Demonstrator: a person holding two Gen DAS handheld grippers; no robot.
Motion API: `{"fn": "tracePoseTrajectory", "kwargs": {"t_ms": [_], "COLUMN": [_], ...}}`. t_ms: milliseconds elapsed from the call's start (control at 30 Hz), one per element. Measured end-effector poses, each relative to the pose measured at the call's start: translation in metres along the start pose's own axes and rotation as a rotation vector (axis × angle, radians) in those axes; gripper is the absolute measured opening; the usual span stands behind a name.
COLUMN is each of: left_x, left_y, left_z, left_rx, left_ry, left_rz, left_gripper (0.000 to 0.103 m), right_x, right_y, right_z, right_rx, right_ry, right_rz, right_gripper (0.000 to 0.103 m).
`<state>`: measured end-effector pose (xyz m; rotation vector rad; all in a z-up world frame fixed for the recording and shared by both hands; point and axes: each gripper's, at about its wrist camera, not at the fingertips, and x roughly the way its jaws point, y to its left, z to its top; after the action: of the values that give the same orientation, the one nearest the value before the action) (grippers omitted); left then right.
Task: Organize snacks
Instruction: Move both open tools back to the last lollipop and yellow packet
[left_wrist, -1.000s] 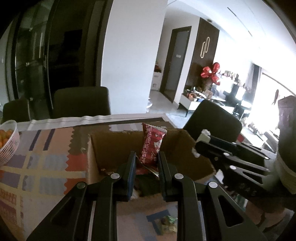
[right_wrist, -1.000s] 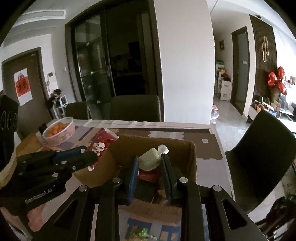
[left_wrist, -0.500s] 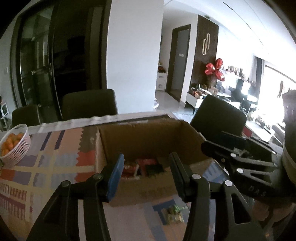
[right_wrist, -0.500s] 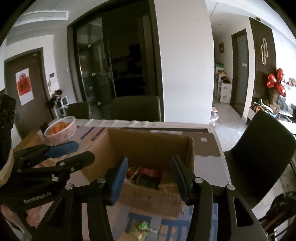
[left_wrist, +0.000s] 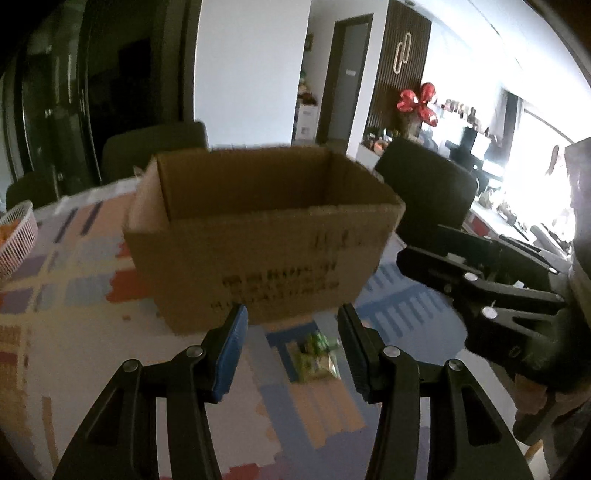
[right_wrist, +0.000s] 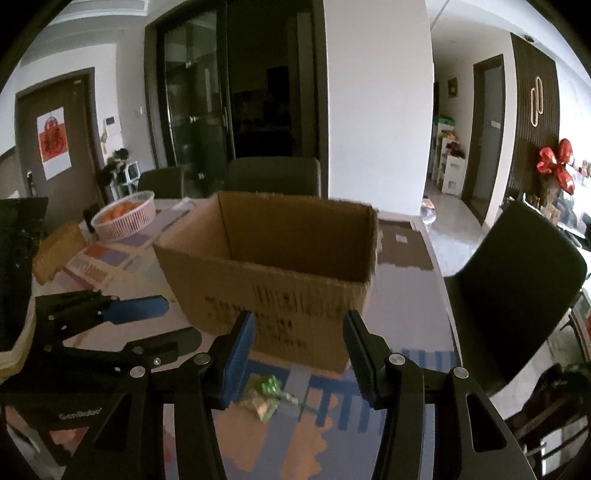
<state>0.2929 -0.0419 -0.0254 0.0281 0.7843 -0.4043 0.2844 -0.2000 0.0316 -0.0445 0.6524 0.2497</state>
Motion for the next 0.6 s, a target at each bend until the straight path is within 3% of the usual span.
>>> {"fn": "tracePoseTrajectory", "kwargs": {"t_ms": [400, 600], "left_x": [0.051, 0.071], "left_y": [-0.02, -0.026], "left_z": [-0.042, -0.049], "left_rx": [-0.053, -0.05], "left_ry": [0.171, 0.219], "left_rz": [-0.067, -0.042], "left_gripper": [0.049, 0.047], "right_x": [0.019, 0.03], "right_y": [-0.022, -0.024], "right_z": [-0.044, -0.059], "right_rx": [0.043, 0.072], "right_ry": [0.12, 0.155], "right_rz": [-0.002, 0.003], "right_gripper": [0.051, 0.051]}}
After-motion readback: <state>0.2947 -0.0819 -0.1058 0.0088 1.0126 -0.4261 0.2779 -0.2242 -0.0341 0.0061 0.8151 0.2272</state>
